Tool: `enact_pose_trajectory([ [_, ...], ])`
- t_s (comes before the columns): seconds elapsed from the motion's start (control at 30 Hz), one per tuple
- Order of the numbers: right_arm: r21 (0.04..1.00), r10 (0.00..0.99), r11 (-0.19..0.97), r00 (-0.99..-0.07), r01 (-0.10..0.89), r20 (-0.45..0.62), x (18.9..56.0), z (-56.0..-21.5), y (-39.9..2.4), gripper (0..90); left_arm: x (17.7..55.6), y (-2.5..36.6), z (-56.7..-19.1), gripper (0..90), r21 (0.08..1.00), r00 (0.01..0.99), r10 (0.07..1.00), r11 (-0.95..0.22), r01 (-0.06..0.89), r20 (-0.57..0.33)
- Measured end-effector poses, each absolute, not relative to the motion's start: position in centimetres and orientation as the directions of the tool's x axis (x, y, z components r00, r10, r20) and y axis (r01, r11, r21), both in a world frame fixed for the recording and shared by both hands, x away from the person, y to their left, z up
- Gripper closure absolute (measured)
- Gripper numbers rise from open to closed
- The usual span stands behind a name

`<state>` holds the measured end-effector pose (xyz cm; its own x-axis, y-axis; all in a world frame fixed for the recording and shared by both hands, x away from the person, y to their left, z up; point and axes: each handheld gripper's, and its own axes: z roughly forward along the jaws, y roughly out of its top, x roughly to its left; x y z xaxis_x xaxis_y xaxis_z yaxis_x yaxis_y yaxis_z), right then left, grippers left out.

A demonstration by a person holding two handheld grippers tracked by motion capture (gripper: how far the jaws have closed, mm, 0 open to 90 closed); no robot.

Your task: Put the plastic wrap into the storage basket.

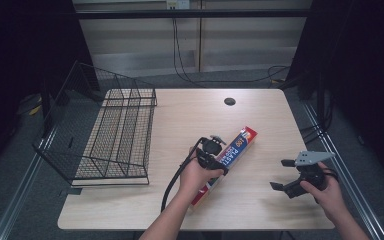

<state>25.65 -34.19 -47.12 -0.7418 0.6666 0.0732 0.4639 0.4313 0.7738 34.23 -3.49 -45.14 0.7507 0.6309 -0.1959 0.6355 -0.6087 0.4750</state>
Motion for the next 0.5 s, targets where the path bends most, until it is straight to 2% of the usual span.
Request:
enact_pose_trajectory([
  [0.3, 0.773, 0.673, 0.428, -0.736, 0.468, 0.073, 25.7, -47.1, -34.3, 2.2, 35.7, -5.6, -45.4, 31.6, 0.448, 0.755, 0.631, -0.632, 0.633, -0.177],
  [0.5, 0.772, 0.67, 0.429, -0.738, 0.468, 0.075, 25.8, -47.2, -34.2, 2.2, 36.2, -6.1, -45.7, 37.4, 0.41, 0.743, 0.644, -0.638, 0.652, -0.18],
])
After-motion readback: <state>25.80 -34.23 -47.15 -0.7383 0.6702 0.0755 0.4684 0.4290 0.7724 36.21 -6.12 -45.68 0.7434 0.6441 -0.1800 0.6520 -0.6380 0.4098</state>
